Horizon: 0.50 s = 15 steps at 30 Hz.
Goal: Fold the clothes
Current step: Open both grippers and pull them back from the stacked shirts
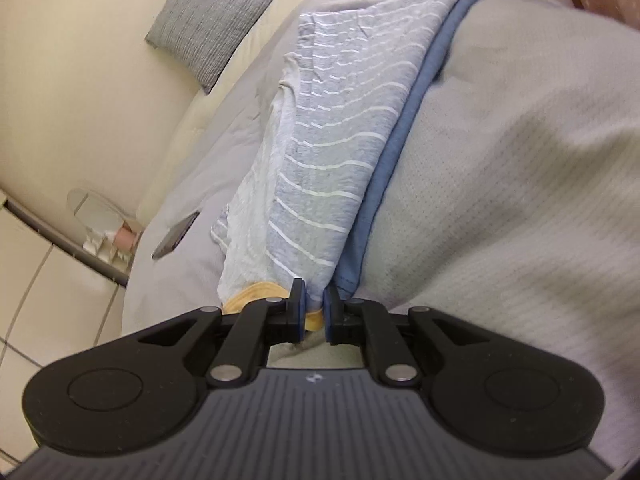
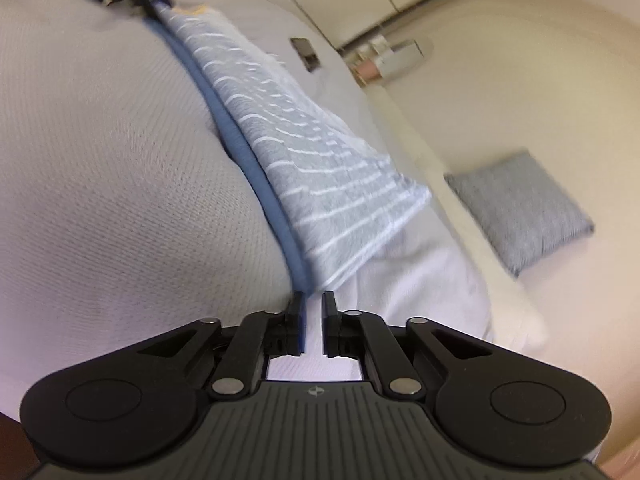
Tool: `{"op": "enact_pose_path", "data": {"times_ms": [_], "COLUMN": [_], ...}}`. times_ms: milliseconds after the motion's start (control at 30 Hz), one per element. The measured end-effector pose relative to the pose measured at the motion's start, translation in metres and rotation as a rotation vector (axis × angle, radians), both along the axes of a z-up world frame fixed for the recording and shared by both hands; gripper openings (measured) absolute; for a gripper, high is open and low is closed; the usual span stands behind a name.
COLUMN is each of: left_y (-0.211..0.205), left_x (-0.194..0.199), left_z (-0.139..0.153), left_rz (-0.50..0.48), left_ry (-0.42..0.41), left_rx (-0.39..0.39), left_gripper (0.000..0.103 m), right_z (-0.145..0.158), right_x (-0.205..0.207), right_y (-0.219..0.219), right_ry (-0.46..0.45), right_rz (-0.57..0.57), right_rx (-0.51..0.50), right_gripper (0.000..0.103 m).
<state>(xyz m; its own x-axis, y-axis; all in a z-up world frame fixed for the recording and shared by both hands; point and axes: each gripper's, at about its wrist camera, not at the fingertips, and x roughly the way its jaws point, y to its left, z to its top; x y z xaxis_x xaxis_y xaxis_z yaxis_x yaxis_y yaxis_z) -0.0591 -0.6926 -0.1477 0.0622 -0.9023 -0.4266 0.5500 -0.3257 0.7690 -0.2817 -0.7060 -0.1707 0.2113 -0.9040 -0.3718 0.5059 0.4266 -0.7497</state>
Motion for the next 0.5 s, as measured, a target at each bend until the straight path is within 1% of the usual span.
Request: {"op": "enact_pose_path", "data": {"times_ms": [67,100,133,200,233,267,333,367,400,433,500], "left_y": [0.003,0.006,0.008,0.017,0.022,0.028,0.044,0.053,0.059,0.066,0.077], "left_x": [0.000,0.002,0.003,0.006,0.007,0.009,0.009,0.009,0.008,0.008,0.006], "left_z": [0.007,0.011,0.016,0.026,0.033,0.040,0.054,0.060,0.066,0.071,0.081], "left_rz": [0.044,0.072,0.100,0.154,0.181,0.206,0.250,0.274,0.298,0.322,0.366], "left_ry": [0.046,0.078,0.110,0.187,0.236,0.285,0.388,0.448,0.508,0.568,0.673], "left_rx": [0.009,0.012,0.014,0.014,0.015,0.014,0.004,-0.001,-0.007,-0.014,-0.033], "left_gripper": [0.022,0.026,0.027,0.027,0.027,0.029,0.035,0.043,0.048,0.060,0.081], "right_z": [0.008,0.012,0.017,0.030,0.034,0.038,0.044,0.048,0.051,0.056,0.067], "right_x": [-0.005,-0.008,-0.010,-0.013,-0.015,-0.017,-0.026,-0.029,-0.032,-0.033,-0.036], "right_y": [0.007,0.013,0.019,0.025,0.033,0.040,0.059,0.066,0.073,0.074,0.078], "right_ry": [-0.090,-0.154,-0.217,-0.351,-0.412,-0.474,-0.584,-0.632,-0.679,-0.719,-0.799], "right_rz": [-0.045,-0.071,-0.097,-0.134,-0.149,-0.164,-0.191,-0.204,-0.216,-0.228,-0.253], "right_rx": [0.044,0.072,0.100,0.158,0.189,0.220,0.277,0.295,0.314,0.331,0.365], "right_gripper": [0.007,0.010,0.012,0.020,0.021,0.022,0.030,0.035,0.041,0.044,0.056]}}
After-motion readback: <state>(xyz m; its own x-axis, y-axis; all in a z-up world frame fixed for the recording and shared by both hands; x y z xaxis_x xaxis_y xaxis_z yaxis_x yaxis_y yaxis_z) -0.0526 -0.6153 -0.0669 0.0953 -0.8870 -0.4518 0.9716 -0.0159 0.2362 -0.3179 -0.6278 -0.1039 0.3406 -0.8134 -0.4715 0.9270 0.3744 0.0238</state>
